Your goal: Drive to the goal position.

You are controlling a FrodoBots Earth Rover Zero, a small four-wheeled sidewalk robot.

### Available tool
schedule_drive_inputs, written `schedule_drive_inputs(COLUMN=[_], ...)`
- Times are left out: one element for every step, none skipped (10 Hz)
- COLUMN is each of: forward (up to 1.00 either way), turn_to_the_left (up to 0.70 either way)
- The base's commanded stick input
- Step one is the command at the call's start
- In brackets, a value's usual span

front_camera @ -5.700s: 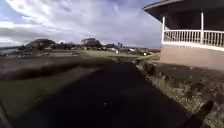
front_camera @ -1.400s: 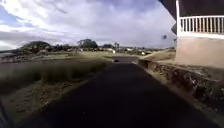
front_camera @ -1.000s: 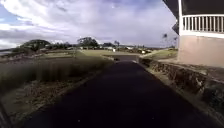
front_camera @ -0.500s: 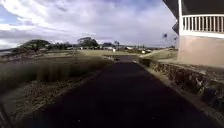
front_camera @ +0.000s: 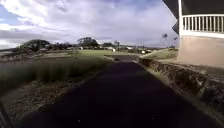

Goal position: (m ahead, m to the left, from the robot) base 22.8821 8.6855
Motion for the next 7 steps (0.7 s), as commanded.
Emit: schedule_drive_inputs(forward=[0.7,0.7,0.7,0.7,0.7,0.7,0.7], turn_to_the_left=[0.0,0.0,0.0,0.0,0.0,0.0,0.0])
